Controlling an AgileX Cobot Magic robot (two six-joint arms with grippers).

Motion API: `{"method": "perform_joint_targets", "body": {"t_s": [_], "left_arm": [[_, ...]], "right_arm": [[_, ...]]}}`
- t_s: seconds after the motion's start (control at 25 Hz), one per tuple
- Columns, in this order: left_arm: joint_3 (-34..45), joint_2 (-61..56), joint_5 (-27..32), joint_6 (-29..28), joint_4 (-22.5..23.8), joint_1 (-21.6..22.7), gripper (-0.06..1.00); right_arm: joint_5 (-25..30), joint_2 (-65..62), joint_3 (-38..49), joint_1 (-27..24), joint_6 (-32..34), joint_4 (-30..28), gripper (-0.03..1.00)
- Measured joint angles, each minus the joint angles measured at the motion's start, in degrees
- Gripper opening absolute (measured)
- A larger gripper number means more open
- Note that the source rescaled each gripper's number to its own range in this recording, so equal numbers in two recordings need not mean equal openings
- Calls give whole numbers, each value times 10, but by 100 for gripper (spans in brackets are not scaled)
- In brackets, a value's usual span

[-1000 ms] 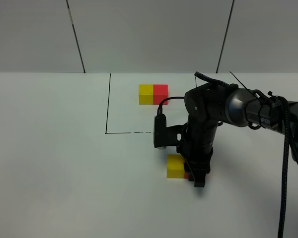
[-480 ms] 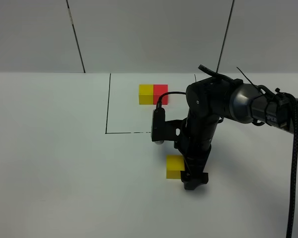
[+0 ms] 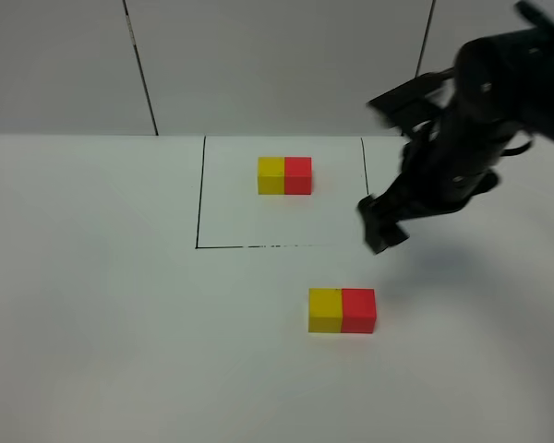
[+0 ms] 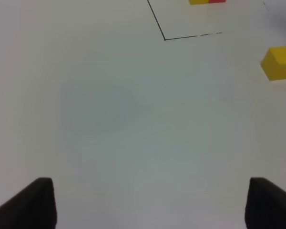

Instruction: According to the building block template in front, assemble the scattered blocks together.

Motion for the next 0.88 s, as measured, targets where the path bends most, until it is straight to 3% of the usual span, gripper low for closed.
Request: {"method": "perform_joint_targets", "body": {"t_s": [0.08, 0.16, 0.48, 0.68, 0.88], "left_arm": [[0, 0, 0, 0, 0, 0, 94], [0, 0, 0, 0, 0, 0, 94], [0, 0, 0, 0, 0, 0, 94], [0, 0, 0, 0, 0, 0, 94], [0, 0, 0, 0, 0, 0, 94]], "right_arm": [[22, -31, 11, -50, 72, -13, 100], [23, -78, 43, -84, 103, -19, 100], [4, -325, 249, -194, 150, -48, 100], [50, -486, 358, -216, 172, -70, 100], [54, -633, 431, -217, 211, -66, 100]]}}
